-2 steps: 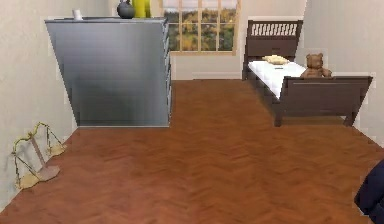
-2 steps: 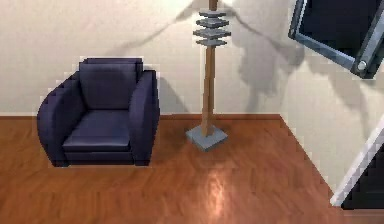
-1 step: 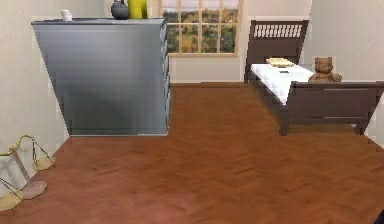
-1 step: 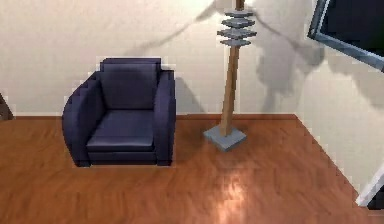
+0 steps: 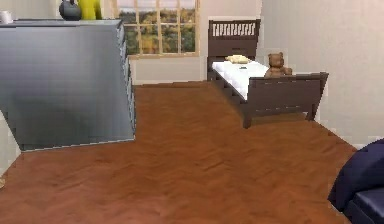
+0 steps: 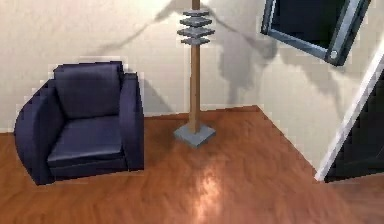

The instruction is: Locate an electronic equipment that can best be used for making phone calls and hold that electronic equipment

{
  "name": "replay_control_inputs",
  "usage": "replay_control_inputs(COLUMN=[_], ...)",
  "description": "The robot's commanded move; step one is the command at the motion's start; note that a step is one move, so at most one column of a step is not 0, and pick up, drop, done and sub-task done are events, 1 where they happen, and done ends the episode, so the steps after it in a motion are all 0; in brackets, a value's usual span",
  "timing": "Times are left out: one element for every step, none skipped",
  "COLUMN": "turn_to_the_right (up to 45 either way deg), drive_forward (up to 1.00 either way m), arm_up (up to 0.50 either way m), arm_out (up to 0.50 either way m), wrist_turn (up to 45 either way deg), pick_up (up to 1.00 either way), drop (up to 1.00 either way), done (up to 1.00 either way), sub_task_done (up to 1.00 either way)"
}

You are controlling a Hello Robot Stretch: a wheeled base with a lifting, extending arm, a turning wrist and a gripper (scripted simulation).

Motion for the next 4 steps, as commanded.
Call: replay_control_inputs(turn_to_the_right=[0.0,0.0,0.0,-42.0], drive_forward=[1.00,1.00,0.65,0.00], arm_up=[0.00,0.00,0.00,0.00], arm_out=[0.00,0.00,0.00,0.00], wrist_turn=[0.0,0.0,0.0,0.0], pick_up=[0.00,0.00,0.00,0.00], drop=[0.00,0.00,0.00,0.00], done=[0.00,0.00,0.00,0.00], sub_task_done=[0.00,0.00,0.00,0.00])
